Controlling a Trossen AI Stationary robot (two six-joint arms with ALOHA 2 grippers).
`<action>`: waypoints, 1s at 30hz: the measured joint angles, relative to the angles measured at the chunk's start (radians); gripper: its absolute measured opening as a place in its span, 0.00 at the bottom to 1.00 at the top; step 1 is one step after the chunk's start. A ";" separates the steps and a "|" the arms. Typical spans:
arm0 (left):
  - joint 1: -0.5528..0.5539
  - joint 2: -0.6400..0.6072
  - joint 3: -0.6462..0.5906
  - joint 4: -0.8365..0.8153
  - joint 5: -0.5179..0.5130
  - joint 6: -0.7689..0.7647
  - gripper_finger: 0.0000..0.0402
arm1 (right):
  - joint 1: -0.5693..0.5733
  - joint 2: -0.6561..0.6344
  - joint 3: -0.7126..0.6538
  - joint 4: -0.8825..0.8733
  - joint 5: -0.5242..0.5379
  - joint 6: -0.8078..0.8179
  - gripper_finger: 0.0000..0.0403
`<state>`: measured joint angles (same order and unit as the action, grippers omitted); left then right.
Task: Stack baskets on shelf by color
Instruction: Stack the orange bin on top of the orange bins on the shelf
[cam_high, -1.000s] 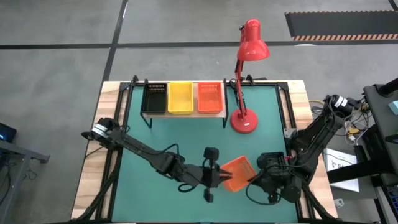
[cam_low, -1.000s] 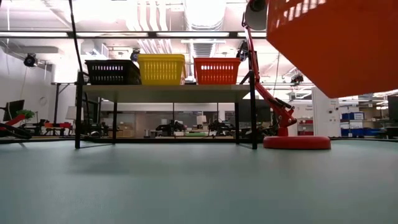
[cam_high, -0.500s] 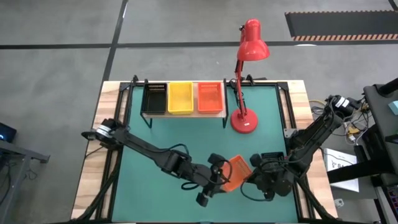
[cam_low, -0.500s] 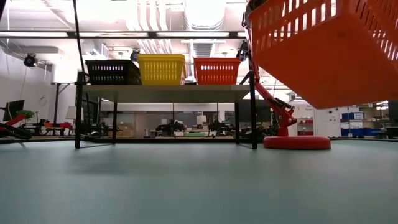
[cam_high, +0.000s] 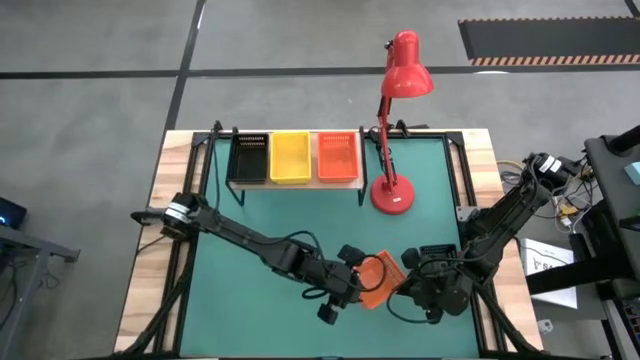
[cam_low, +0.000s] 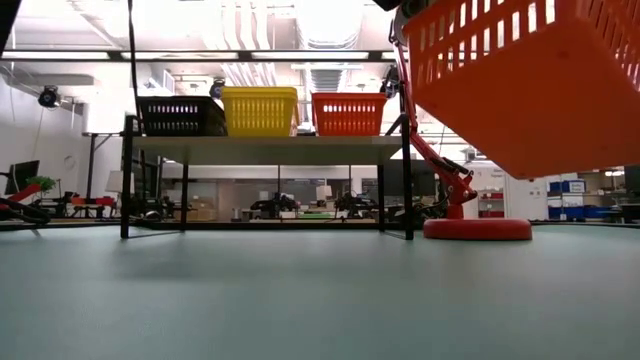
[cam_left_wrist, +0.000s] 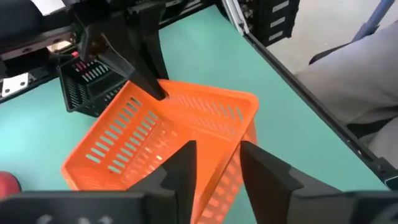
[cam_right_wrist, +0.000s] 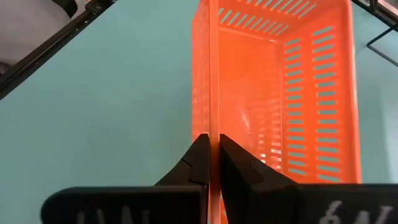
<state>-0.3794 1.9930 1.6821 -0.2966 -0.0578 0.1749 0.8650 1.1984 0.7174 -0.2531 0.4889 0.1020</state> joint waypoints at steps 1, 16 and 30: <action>0.000 0.000 0.000 0.001 0.001 0.001 0.24 | 0.000 0.000 0.000 0.000 0.000 -0.004 0.02; 0.005 0.000 -0.002 -0.009 0.047 0.039 0.00 | 0.000 0.000 0.000 0.001 0.031 -0.022 0.11; 0.005 0.000 -0.004 -0.010 0.045 0.042 0.00 | -0.003 0.026 0.002 0.010 0.061 -0.013 0.29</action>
<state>-0.3748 1.9930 1.6783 -0.3065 -0.0132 0.2164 0.8624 1.2243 0.7189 -0.2430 0.5500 0.0890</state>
